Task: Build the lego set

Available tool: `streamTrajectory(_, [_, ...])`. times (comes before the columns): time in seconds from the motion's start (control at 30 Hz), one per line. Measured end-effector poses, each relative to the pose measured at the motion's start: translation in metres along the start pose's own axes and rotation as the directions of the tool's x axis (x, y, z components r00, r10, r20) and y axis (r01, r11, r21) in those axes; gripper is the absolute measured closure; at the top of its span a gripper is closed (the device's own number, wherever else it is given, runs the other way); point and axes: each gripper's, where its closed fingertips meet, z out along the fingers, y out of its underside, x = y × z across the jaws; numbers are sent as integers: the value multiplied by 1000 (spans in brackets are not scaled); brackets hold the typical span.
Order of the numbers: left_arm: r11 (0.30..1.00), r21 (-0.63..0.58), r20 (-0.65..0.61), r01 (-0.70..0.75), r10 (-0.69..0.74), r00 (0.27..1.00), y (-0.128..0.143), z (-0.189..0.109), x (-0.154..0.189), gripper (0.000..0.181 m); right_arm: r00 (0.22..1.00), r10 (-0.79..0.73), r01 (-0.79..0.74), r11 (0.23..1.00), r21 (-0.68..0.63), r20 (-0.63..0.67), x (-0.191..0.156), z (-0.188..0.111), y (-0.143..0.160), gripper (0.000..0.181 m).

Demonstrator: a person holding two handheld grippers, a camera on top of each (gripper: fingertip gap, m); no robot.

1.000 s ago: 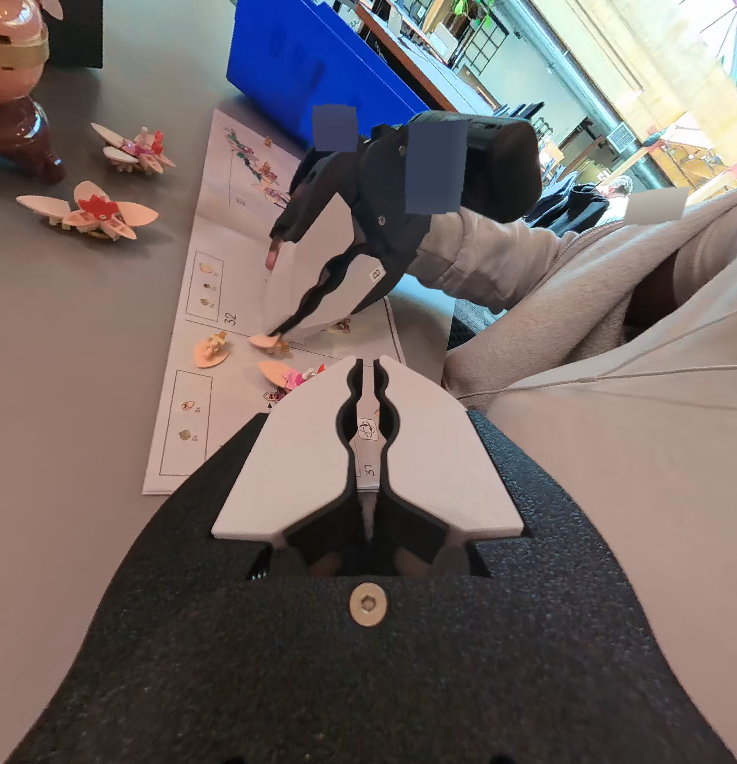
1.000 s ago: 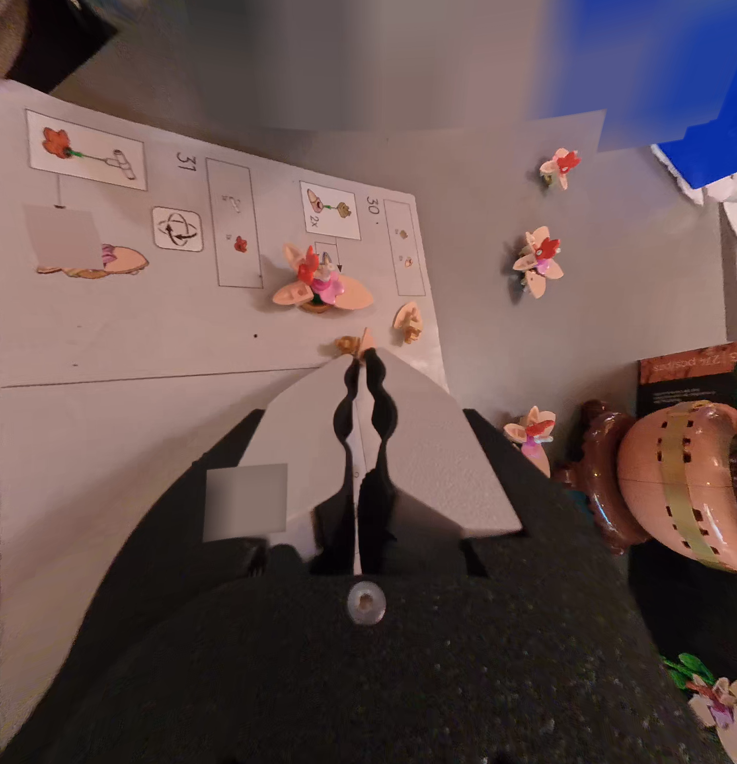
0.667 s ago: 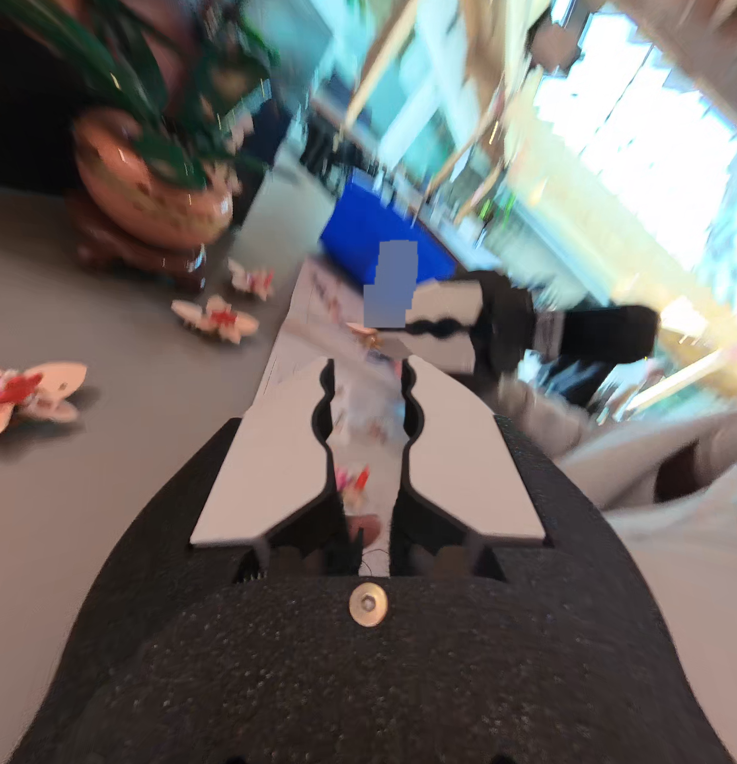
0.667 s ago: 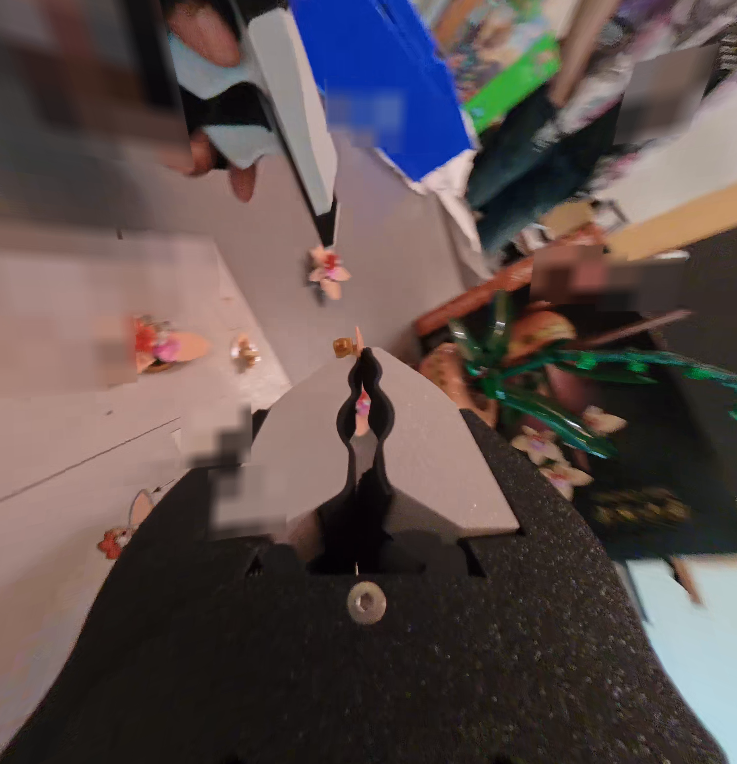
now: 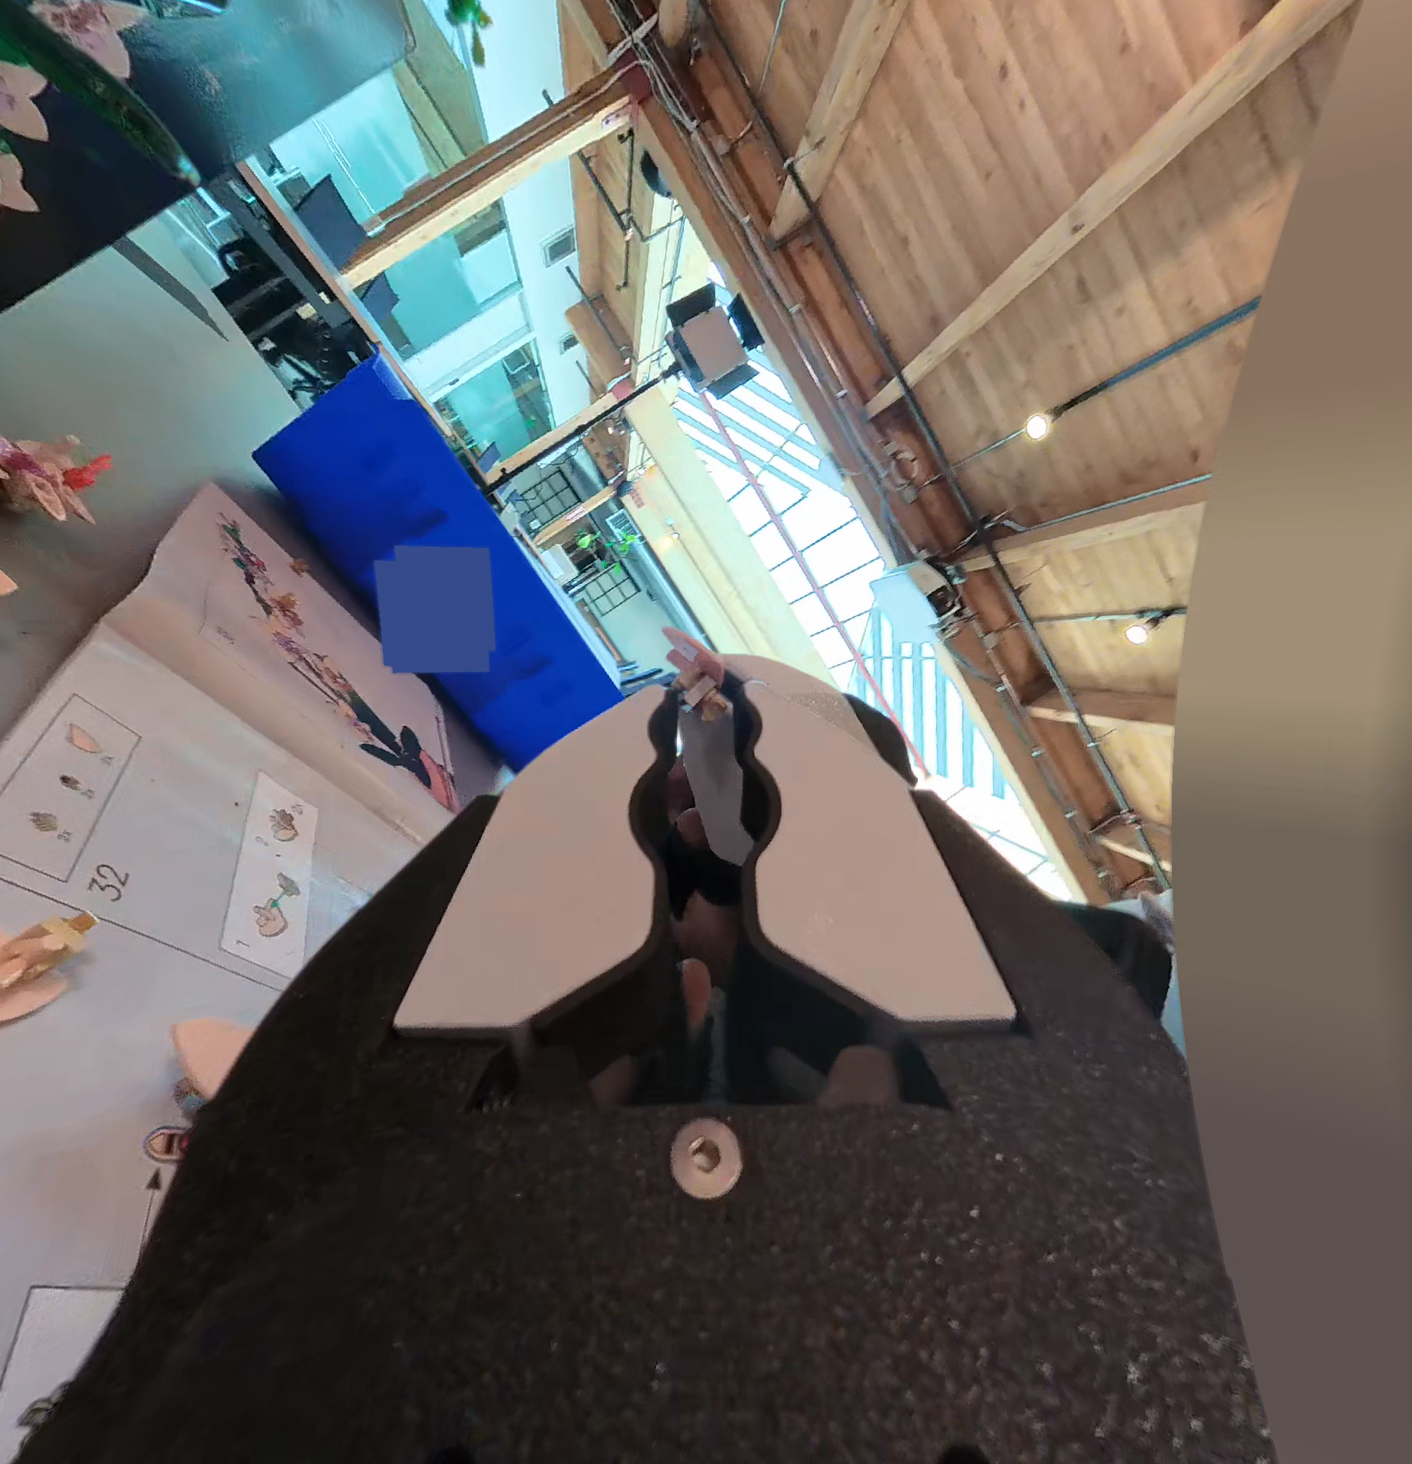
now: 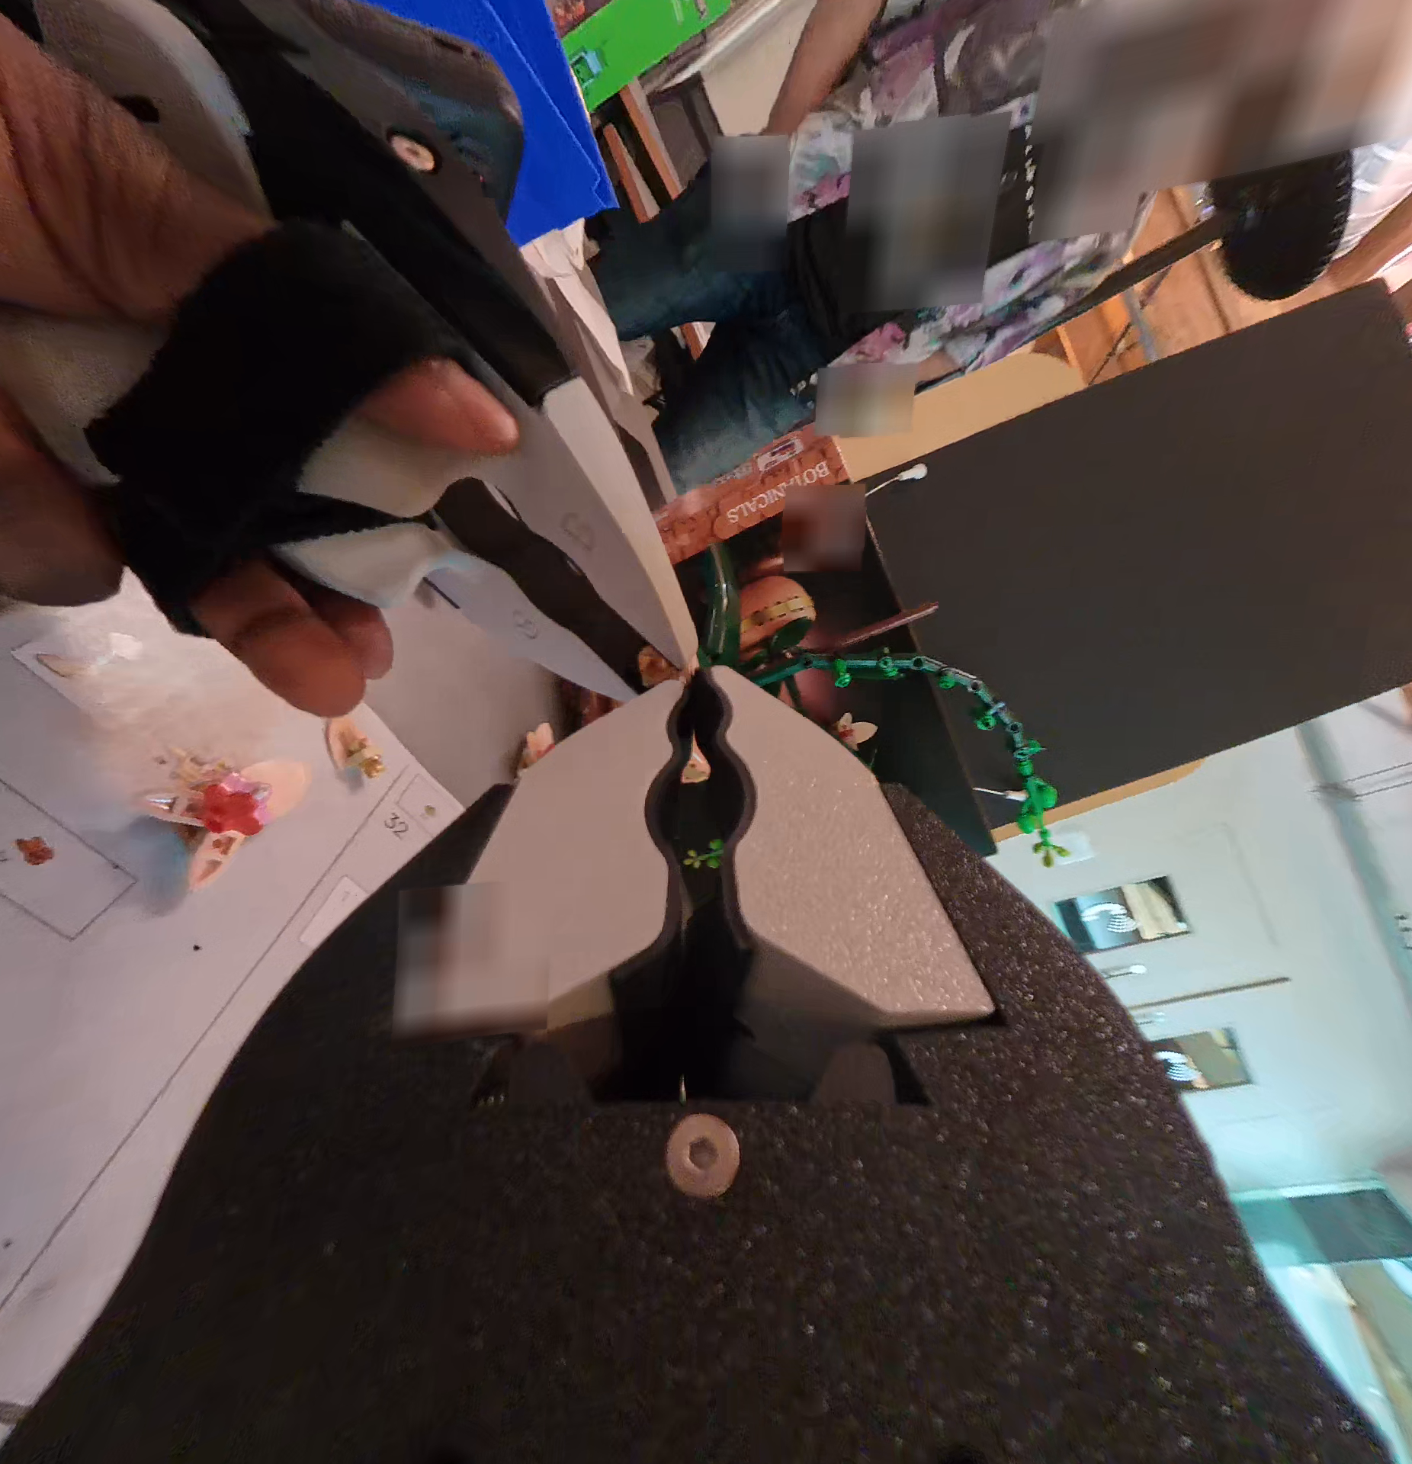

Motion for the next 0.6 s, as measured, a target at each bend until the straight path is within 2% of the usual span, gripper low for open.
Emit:
streamTrajectory(0.23, [992, 20, -55, 128, -127, 990, -4, 3, -2, 163, 973, -208, 202, 977, -71, -99, 2, -1, 0, 181])
streamTrajectory(0.33, [989, 22, -51, 149, -148, 988, -7, 6, -5, 168, 954, -270, 260, 961, -92, -128, 1, -1, 0, 181])
streamTrajectory(0.5, [987, 15, -53, 161, -160, 986, -9, 8, -9, 170, 939, -309, 296, 949, -107, -151, 0, -1, 1, 181])
streamTrajectory(0.6, [996, -40, -14, 75, -75, 997, -8, 4, -15, 170, 979, -186, 183, 982, -50, -79, -7, -1, 4, 179])
